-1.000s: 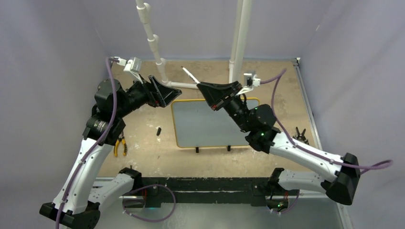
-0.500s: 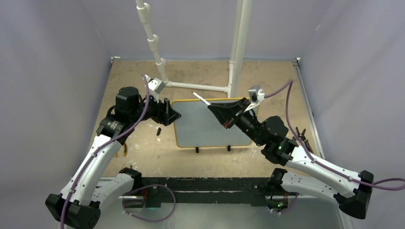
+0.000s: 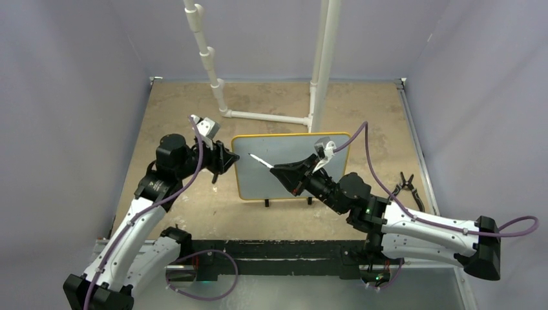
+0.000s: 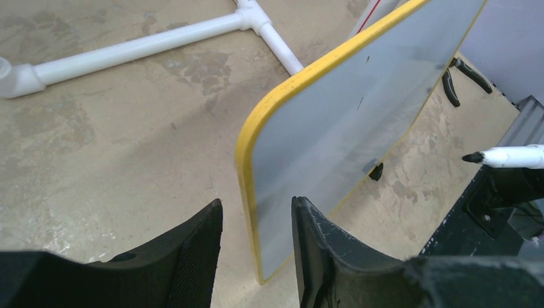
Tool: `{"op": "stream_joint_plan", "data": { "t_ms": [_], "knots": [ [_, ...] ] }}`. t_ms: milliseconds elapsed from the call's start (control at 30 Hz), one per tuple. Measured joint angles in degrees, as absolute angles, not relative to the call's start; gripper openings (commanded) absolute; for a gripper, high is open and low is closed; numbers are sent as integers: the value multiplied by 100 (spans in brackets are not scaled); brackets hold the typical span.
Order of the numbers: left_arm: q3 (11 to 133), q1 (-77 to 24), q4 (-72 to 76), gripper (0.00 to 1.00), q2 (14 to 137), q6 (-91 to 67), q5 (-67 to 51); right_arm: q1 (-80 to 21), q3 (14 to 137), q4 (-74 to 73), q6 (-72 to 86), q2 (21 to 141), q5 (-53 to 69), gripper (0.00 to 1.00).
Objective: Write a sentence on the whiteboard
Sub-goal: Hold the whiteboard at the center of the board.
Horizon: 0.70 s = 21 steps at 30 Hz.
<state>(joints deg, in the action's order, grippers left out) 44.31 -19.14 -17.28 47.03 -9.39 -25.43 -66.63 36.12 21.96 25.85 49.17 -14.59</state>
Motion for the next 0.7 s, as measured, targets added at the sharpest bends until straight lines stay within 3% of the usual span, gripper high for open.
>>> {"op": "stream_joint_plan", "data": {
  "t_ms": [267,533,700],
  "knots": [
    [4219,-1909,-1365,35,4283,-939,-2202,-6914,3610,2587,2445,5310,-2073,0],
    [4206,-1909,-1186,32,4491,-939,-2292,-7054,3640,2783,2388,5850,-2456,0],
    [4198,-1905,-1120,26,4582,-945,-2416,-7100,3671,2790,2362,6036,-2580,0]
  ]
}}
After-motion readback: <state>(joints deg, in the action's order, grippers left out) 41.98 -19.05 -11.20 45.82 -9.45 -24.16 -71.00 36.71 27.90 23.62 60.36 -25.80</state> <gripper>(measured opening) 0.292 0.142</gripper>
